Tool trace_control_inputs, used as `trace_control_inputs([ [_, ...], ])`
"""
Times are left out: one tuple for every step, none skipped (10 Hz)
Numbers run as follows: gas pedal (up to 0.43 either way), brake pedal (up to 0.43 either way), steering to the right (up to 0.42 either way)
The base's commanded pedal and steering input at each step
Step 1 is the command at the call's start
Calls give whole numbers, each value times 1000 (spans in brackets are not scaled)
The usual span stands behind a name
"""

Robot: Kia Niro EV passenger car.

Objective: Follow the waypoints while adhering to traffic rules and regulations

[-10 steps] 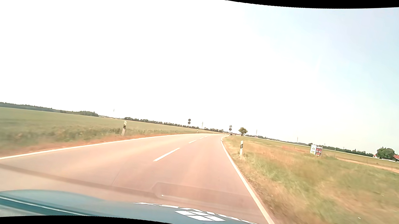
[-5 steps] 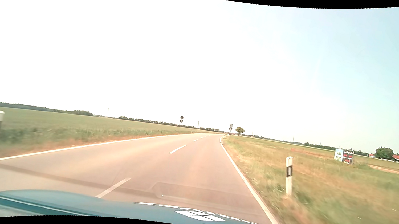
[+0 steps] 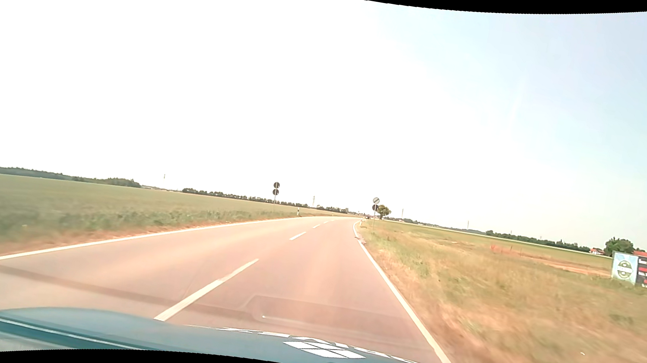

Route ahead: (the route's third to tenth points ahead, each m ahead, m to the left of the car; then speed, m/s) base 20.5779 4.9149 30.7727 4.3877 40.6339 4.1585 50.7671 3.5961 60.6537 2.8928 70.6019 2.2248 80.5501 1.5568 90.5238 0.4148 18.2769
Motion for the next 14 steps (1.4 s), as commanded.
trace_control_inputs([
  [209, 0, 9],
  [209, 0, 8],
  [209, 0, 8],
  [209, 0, 8],
  [209, 0, 6],
  [209, 0, 4],
  [209, 0, 4],
  [209, 0, 4],
  [209, 0, 4],
  [209, 0, 4],
  [209, 0, 3],
  [209, 0, 3],
  [197, 0, 2],
  [197, 0, 1],
])
